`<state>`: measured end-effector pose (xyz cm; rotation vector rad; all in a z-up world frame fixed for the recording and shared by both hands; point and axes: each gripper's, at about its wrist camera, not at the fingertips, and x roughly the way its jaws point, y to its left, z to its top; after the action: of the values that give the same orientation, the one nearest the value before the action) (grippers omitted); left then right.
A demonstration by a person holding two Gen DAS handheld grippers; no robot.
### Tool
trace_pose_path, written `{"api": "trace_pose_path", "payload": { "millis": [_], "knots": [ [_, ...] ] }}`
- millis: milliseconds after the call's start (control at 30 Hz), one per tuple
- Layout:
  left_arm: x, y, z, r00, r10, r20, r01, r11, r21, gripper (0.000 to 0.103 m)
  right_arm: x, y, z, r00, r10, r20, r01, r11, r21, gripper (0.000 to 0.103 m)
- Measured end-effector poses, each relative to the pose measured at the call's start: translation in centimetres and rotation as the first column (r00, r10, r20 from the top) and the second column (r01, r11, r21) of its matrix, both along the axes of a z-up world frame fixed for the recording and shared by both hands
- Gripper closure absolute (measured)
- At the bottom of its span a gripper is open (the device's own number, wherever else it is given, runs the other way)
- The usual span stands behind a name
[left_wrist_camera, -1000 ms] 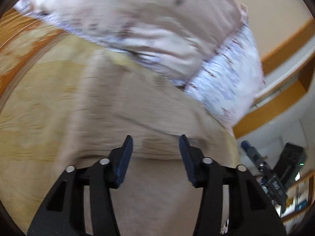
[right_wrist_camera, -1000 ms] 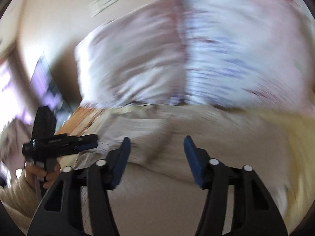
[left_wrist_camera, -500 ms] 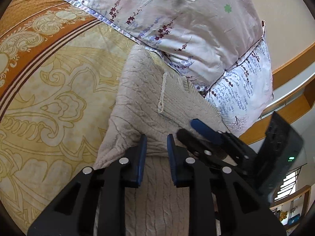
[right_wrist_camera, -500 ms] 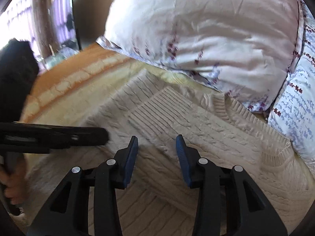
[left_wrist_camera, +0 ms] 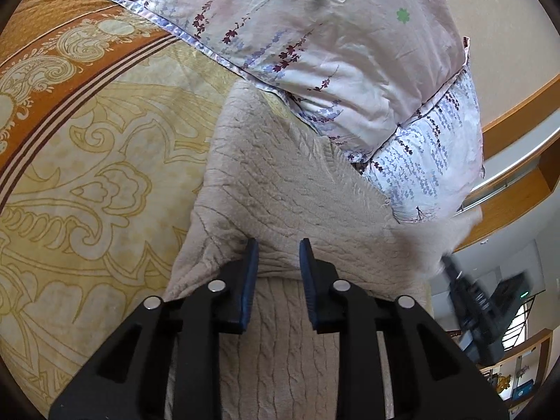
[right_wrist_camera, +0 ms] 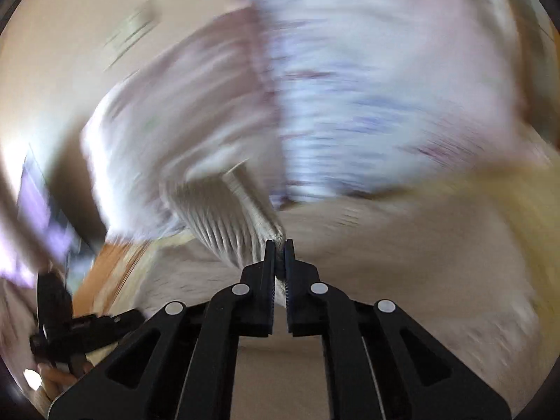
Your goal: Fold small clothes
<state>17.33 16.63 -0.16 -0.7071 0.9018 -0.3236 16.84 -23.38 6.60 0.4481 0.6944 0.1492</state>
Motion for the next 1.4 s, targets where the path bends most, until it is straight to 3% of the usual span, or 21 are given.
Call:
{"api": "trace_pose_path", "payload": {
  "millis": [67, 133, 200, 267, 300, 400, 467, 633, 767, 933, 1133, 1233, 1267, 1333, 1400],
  "knots": [
    [-0.1, -0.1, 0.2, 1.000, -0.015, 0.014, 0.015, 1.000, -0.011, 0.064, -0.5, -3.4, -2.9, 0.987, -0.058, -0.147, 0.066, 0.996, 0.052, 0.096],
    [-0.2, -0.4, 0.5, 0.999, -0.030, 0.025, 0.030, 0.999, -0.019, 0.053, -1.0, -6.3, -4.6, 0.970, -0.089, -0.228, 0.128, 0.978, 0.163, 0.095],
    [-0.5, -0.5, 1.0, 0.999, -0.038, 0.035, 0.039, 0.999, -0.022, 0.041, -1.4, -9.0, -5.1, 0.961, -0.130, -0.246, 0.193, 0.947, 0.255, 0.088],
    [-0.9, -0.6, 1.5, 0.998, -0.046, 0.040, 0.047, 0.999, -0.006, 0.036, -1.5, -10.8, -4.7, 0.960, -0.162, -0.228, 0.230, 0.922, 0.313, 0.051],
    [-1.2, -0.6, 1.7, 0.998, -0.053, 0.043, 0.052, 0.999, 0.004, 0.036, -1.5, -11.5, -4.5, 0.960, -0.173, -0.220, 0.239, 0.914, 0.327, 0.050],
    [-2.1, -0.3, 2.2, 0.997, -0.055, 0.051, 0.053, 0.998, 0.037, 0.036, -0.5, -12.1, -4.2, 0.966, -0.144, -0.214, 0.214, 0.911, 0.352, 0.051],
    [-2.6, 0.2, 2.4, 0.997, -0.047, 0.053, 0.044, 0.997, 0.064, 0.035, 0.6, -12.0, -4.7, 0.965, -0.115, -0.235, 0.197, 0.911, 0.363, 0.058],
    [-3.5, 1.1, 2.6, 0.998, -0.036, 0.053, 0.030, 0.993, 0.114, 0.035, 1.4, -11.2, -6.1, 0.954, -0.098, -0.284, 0.192, 0.925, 0.327, 0.062],
    [-3.8, 0.9, 2.7, 0.998, -0.035, 0.055, 0.023, 0.978, 0.205, 0.035, 1.5, -10.2, -6.3, 0.957, -0.083, -0.278, 0.168, 0.940, 0.296, 0.069],
    [-3.8, 0.7, 2.4, 0.998, -0.036, 0.053, 0.021, 0.965, 0.261, 0.035, 2.1, -9.2, -6.4, 0.960, -0.051, -0.274, 0.126, 0.956, 0.266, 0.094],
    [-3.7, 1.2, 1.6, 0.999, -0.020, 0.026, 0.013, 0.967, 0.256, 0.035, -0.2, -8.1, -1.4, 0.994, -0.092, -0.061, 0.100, 0.984, 0.150, 0.096],
    [-3.8, 1.1, 1.6, 0.999, -0.027, 0.029, 0.019, 0.966, 0.258, 0.035, -0.6, -8.0, -2.4, 0.986, -0.129, -0.104, 0.138, 0.986, 0.089, 0.096],
    [-3.9, 1.1, 1.6, 0.999, -0.029, 0.031, 0.020, 0.966, 0.258, 0.035, -0.4, -8.2, -3.7, 0.978, -0.142, -0.155, 0.155, 0.985, 0.075, 0.096],
    [-4.0, 1.2, 1.5, 0.999, -0.030, 0.029, 0.021, 0.967, 0.254, 0.035, -0.2, -8.6, -5.4, 0.963, -0.156, -0.219, 0.179, 0.980, 0.090, 0.096],
    [-4.2, 1.2, 1.5, 0.999, -0.030, 0.030, 0.021, 0.969, 0.247, 0.035, -0.6, -8.7, -5.7, 0.964, -0.161, -0.211, 0.185, 0.978, 0.101, 0.096]
  ]
}}
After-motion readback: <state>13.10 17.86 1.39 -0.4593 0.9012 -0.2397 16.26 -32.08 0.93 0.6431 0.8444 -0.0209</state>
